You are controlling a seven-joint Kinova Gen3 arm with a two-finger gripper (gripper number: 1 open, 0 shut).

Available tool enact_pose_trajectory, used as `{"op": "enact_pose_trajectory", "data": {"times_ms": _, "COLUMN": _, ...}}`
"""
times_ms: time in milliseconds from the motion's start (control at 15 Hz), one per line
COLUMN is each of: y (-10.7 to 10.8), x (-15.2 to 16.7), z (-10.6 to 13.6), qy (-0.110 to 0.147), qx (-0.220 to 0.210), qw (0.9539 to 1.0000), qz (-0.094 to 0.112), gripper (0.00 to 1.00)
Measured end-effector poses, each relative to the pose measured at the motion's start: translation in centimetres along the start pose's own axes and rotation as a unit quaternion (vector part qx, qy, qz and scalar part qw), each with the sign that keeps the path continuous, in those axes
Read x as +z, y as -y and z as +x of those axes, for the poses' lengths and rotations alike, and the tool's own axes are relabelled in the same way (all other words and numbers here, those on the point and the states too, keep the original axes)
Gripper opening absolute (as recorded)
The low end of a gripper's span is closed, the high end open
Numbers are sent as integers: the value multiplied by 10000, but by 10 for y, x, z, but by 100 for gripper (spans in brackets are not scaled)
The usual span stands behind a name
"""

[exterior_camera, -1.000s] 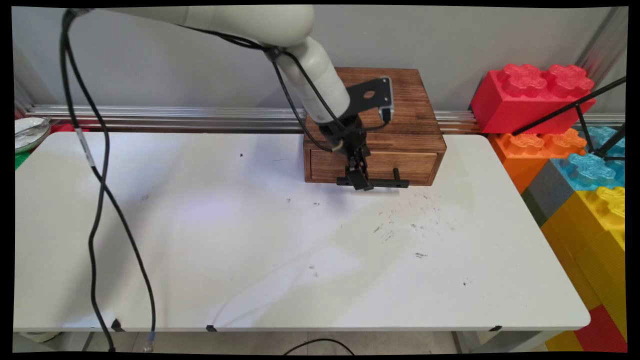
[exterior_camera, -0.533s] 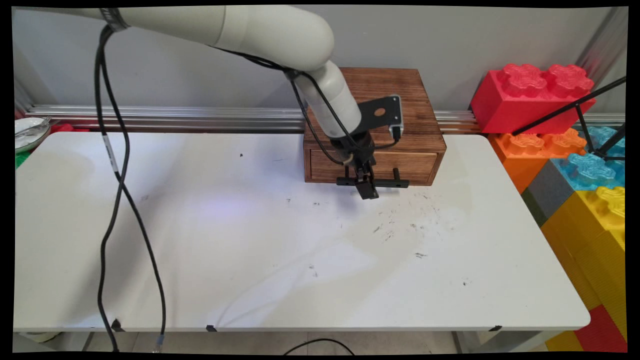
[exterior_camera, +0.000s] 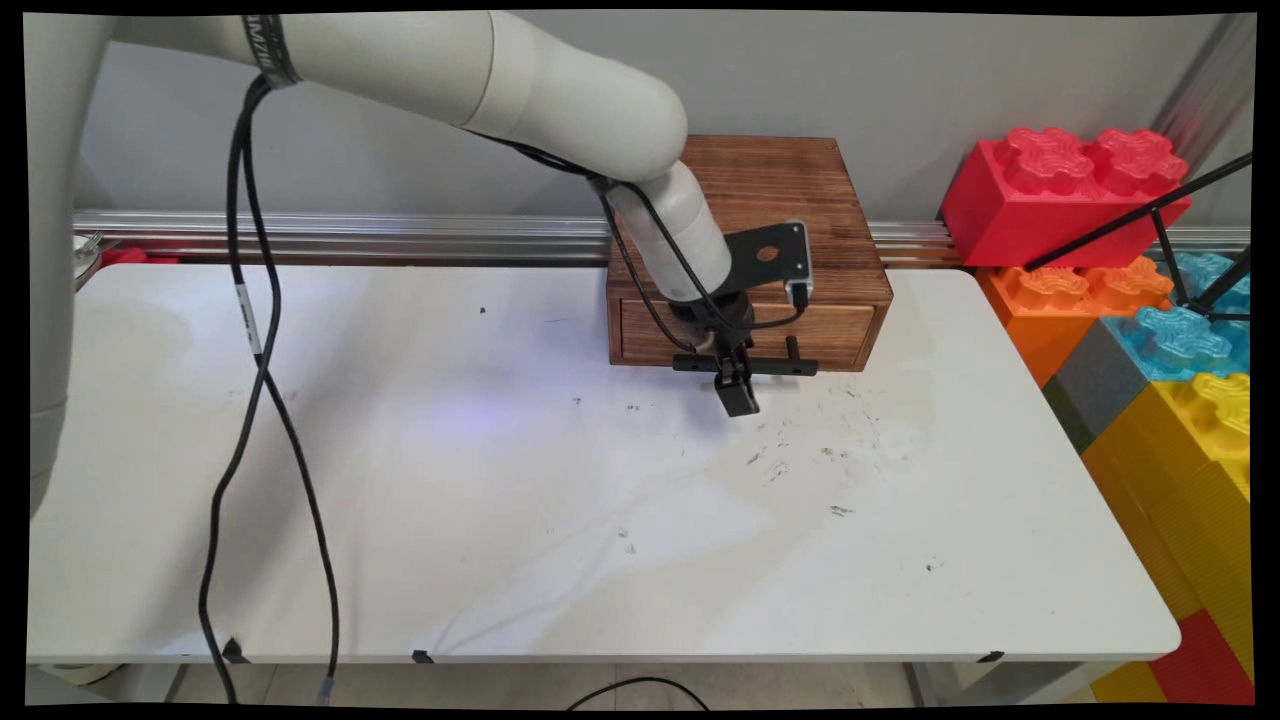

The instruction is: Open the drawer

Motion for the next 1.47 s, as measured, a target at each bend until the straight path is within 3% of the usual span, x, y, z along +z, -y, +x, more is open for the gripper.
{"op": "enact_pose_trajectory", "data": {"times_ms": 1467, "y": -13, "x": 40, "z": 1, "qy": -56, "qx": -106, "qw": 9999, "qz": 108, "gripper": 100}}
